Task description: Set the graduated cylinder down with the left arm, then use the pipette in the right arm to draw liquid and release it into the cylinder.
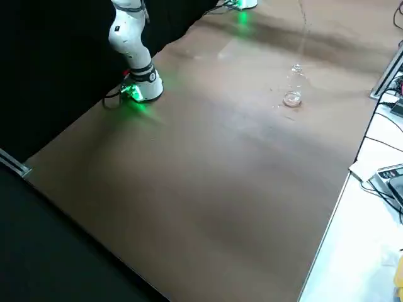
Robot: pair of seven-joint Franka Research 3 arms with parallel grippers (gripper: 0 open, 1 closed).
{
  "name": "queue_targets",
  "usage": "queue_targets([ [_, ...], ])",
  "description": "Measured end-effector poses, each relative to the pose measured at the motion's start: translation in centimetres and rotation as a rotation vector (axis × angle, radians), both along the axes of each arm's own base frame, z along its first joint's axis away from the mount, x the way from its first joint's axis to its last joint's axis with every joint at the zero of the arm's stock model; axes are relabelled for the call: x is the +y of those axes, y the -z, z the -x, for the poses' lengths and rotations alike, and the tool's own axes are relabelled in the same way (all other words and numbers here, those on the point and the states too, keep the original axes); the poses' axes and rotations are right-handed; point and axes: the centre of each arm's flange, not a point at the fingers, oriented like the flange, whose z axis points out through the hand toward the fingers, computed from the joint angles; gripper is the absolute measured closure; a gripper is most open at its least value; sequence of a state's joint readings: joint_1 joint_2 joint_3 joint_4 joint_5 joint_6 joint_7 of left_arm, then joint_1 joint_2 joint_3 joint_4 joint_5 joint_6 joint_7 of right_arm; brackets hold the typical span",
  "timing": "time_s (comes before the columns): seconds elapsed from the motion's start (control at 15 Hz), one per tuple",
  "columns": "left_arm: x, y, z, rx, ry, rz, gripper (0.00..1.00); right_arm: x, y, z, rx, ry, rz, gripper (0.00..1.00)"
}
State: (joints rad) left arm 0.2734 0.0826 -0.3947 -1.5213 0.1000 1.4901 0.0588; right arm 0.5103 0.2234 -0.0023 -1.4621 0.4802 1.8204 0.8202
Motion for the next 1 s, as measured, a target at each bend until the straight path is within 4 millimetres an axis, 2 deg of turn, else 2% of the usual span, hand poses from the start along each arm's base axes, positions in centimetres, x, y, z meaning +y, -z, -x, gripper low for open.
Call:
queue_targets([
  [0.2, -2.5, 0.0, 0.2, -0.011, -0.061, -0.009, 0.0, 0.0, 0.3, -0.3, -0.015, 0.006, 0.007, 0.74],
  [0.4, -3.9, -0.1, 0.4, -0.011, -0.08, 0.007, 0.0, 0.0, 0.3, -0.4, -0.017, 0.007, 0.007, 0.74],
  [0.73, -2.9, -1.5, 1.0, -0.026, -0.119, 0.07, 0.0, -0.1, 0.3, -0.5, -0.018, 0.01, 0.008, 0.74],
  [1.0, -3.0, -1.5, 1.0, -0.027, -0.118, 0.069, 0.0, -0.3, 0.3, -0.6, -0.021, 0.015, 0.008, 0.74],
])
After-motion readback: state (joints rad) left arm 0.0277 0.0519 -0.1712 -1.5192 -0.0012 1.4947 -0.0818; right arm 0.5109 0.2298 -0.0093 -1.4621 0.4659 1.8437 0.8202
